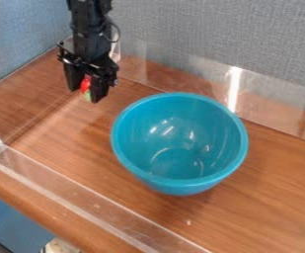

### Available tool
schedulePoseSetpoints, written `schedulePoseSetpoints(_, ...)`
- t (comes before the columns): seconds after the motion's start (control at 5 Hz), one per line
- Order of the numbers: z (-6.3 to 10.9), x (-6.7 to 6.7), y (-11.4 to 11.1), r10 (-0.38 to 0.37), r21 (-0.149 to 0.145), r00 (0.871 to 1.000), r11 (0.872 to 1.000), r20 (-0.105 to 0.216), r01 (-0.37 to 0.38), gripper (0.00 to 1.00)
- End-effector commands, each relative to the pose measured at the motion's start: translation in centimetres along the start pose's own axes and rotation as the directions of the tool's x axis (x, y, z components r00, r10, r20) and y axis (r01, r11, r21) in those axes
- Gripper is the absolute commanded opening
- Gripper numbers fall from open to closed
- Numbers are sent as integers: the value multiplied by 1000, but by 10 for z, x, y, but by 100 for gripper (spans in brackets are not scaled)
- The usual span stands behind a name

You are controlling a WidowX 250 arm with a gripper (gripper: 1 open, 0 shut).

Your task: Remove the strawberry from inside the blue bowl and put it on the table

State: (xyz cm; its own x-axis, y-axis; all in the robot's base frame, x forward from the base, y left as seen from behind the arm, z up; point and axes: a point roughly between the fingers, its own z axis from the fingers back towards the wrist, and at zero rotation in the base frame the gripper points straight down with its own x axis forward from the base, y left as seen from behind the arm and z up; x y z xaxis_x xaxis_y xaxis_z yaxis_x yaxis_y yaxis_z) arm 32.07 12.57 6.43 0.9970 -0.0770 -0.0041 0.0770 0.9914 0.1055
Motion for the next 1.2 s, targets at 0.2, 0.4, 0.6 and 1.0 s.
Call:
schedulePoseSetpoints(0.2, 3, 10, 19, 4, 21, 999, 1000, 47, -5, 0)
schedulePoseSetpoints(0.4, -9, 9, 24, 10, 18, 1000, 1000, 29, -11, 0)
schedulePoseSetpoints(0.6, -12, 7, 26, 17, 15, 1000, 1000, 24, -17, 0)
schedulePoseSetpoints(1.0, -7, 3, 29, 27, 11, 999, 1000, 33, -27, 100)
